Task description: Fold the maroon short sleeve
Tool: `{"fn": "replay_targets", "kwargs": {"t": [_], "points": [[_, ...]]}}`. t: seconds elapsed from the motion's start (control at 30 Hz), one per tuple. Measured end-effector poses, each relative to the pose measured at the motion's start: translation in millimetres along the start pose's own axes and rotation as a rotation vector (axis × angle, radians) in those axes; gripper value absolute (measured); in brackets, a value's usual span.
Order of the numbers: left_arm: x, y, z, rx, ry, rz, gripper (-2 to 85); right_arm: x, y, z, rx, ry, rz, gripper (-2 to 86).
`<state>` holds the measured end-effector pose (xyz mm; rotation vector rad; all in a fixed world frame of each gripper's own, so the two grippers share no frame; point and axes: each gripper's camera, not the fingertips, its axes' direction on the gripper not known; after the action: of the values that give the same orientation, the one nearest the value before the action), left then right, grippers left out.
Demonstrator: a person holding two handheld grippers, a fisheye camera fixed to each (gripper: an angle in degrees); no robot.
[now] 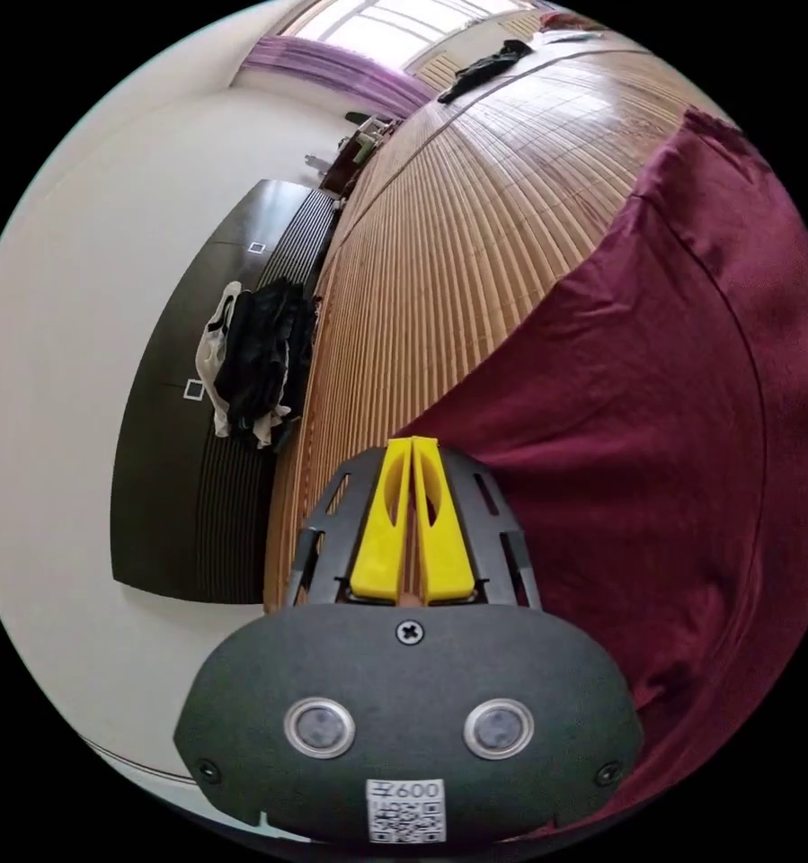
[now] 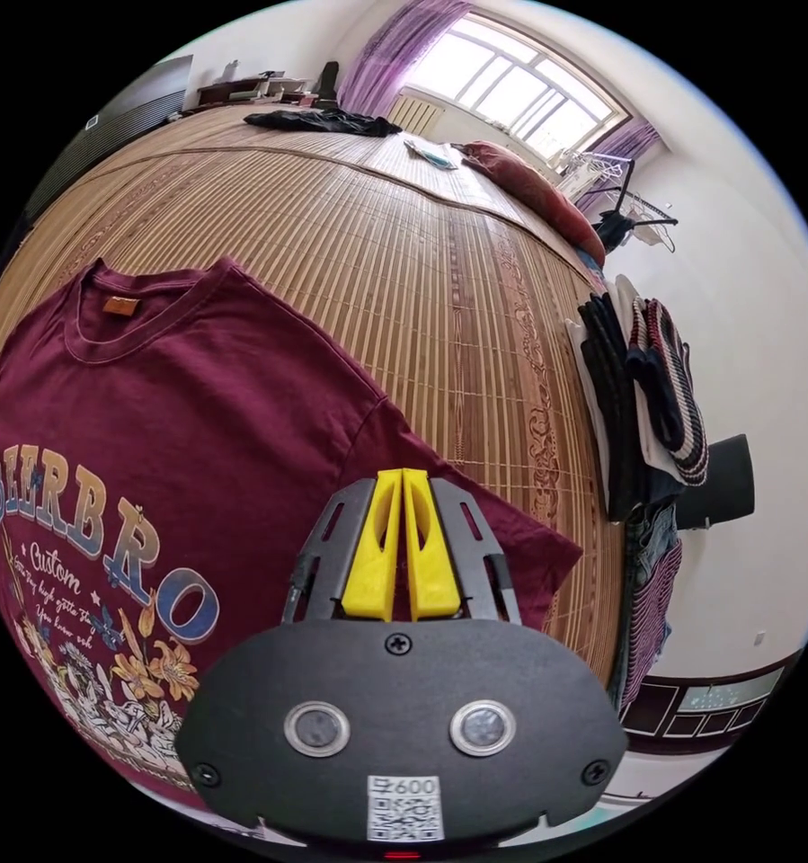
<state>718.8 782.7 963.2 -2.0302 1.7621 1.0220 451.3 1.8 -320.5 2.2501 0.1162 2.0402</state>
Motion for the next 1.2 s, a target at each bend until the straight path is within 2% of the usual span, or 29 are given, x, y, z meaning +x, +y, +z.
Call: {"fn": "replay_targets", "kwargs": {"t": [0.07,0.1,0.17,0.27,0.33,0.4,0.47,0.5,0.53,0.73,0.83,0.93,1.0,1.03,1.07,1.1,1.13,1.17,1.2], "points": [[-28.7,12.8,-15.1,0.064,-0.048,-0.190,0.6,6.1,4.6,-2.0,0.003,-0.020,0.008,-0.9],[-32.8,16.3,-22.7,0.107,-0.046,-0.215,0.7,14.2,7.8,-6.4,0.001,-0.042,0.024,-0.9],[-33.3,19.1,-45.3,0.206,0.032,-0.163,0.7,31.2,17.7,-24.5,0.073,-0.064,0.091,-0.9],[-25.5,5.0,-78.5,0.281,0.286,-0.072,0.7,53.6,39.8,-55.1,0.257,-0.287,0.146,-0.8],[-18.8,-1.3,-87.4,0.337,0.390,-0.035,0.7,54.5,40.2,-47.8,0.239,-0.381,0.135,-0.9],[-9.2,-8.0,-80.1,0.322,0.428,-0.030,0.7,44.3,35.1,-17.7,0.156,-0.268,0.159,-0.9],[14.6,-11.7,-45.6,0.228,0.472,0.005,0.6,34.2,33.8,10.0,0.123,-0.200,0.181,-0.9],[21.1,-8.7,-35.4,0.213,0.475,0.007,0.6,30.6,40.5,7.1,0.191,-0.176,0.189,-0.9],[21.2,5.4,-33.8,0.276,0.453,-0.019,0.5,28.7,41.1,7.5,0.181,-0.168,0.183,-0.9],[21.7,12.4,-23.6,0.263,0.400,-0.007,0.2,0.6,42.9,12.2,0.185,-0.039,0.161,-0.9],[22.0,15.1,-22.1,0.268,0.376,-0.001,0.2,-26.4,26.1,16.1,0.158,0.093,0.107,-0.9],[31.7,30.0,-33.0,0.279,0.269,0.026,0.4,-73.5,19.2,25.4,0.080,0.311,-0.098,-0.9],[28.3,51.4,-48.0,0.298,0.199,0.057,0.5,-83.6,50.6,11.2,0.181,0.469,-0.242,-0.9],[3.5,82.0,-67.8,0.396,0.131,-0.062,0.6,-78.3,65.1,-5.6,0.285,0.552,-0.217,-0.9],[-30.9,124.8,-92.6,0.539,0.106,-0.227,0.6,-60.1,101.7,-49.2,0.496,0.652,-0.139,-0.9],[-47.1,149.0,-105.2,0.597,0.100,-0.284,0.6,-32.0,142.8,-94.9,0.595,0.609,-0.045,-0.8],[-74.6,204.3,-130.0,0.681,0.056,-0.400,0.7,-15.6,165.5,-116.7,0.610,0.537,-0.001,-0.8],[-85.8,236.0,-141.5,0.716,0.027,-0.464,0.7,17.8,219.6,-153.6,0.633,0.334,0.065,-0.8],[-102.6,303.3,-161.0,0.772,0.006,-0.554,0.6,48.9,286.0,-178.6,0.660,0.076,0.062,-0.8]]}}
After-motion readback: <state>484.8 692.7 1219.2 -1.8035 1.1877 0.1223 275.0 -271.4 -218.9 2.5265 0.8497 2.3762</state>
